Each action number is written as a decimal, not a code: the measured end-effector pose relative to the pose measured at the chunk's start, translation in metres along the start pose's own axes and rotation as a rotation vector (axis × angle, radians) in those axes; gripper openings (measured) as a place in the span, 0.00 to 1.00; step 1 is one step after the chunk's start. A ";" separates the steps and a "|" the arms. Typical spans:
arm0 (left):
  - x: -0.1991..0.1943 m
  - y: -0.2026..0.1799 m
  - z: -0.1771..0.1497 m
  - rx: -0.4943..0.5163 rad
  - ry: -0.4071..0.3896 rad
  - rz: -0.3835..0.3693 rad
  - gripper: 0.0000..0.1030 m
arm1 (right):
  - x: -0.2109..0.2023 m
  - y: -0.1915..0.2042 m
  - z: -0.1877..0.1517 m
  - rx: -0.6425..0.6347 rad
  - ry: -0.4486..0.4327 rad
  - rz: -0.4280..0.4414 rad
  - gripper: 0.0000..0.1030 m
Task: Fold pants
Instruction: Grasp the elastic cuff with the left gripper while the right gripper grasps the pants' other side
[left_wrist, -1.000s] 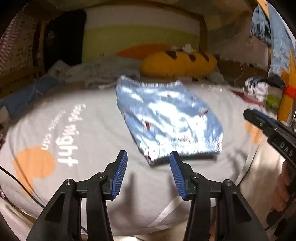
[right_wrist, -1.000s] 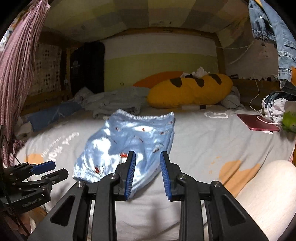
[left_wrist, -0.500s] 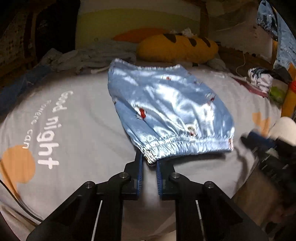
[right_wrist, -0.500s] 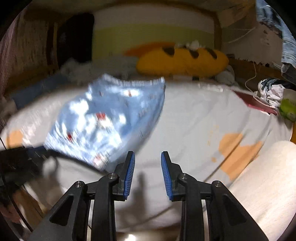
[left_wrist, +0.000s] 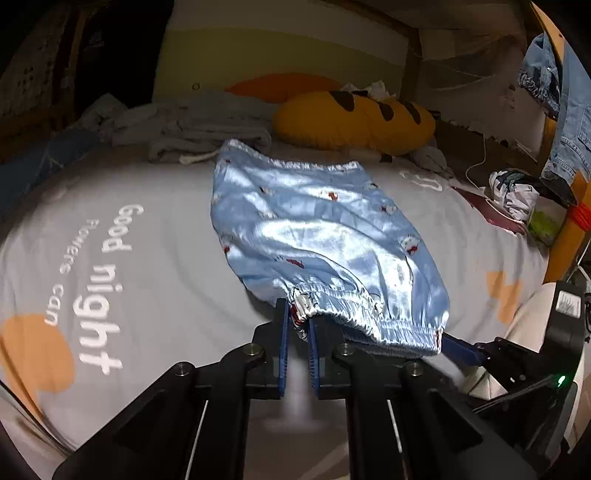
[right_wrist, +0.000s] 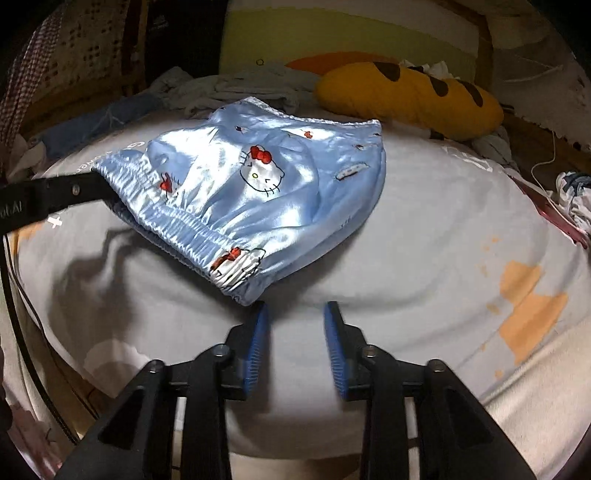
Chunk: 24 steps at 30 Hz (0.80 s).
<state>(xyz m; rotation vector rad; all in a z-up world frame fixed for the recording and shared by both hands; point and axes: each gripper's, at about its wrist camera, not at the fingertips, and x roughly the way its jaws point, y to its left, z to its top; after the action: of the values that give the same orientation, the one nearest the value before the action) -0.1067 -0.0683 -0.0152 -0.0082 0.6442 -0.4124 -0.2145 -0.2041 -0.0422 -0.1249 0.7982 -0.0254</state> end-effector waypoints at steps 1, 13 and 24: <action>0.000 0.000 0.002 0.007 -0.004 0.009 0.08 | 0.001 0.003 0.000 -0.022 -0.003 -0.036 0.57; 0.008 0.007 -0.004 -0.013 0.020 -0.009 0.08 | -0.007 0.057 -0.009 -0.853 -0.115 -0.120 0.64; 0.012 0.012 -0.010 -0.028 0.037 -0.011 0.09 | 0.005 0.078 -0.035 -1.105 -0.344 -0.388 0.63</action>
<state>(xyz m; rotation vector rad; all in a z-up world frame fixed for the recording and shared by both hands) -0.0990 -0.0605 -0.0322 -0.0309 0.6868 -0.4148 -0.2381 -0.1303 -0.0789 -1.2944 0.3558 0.0722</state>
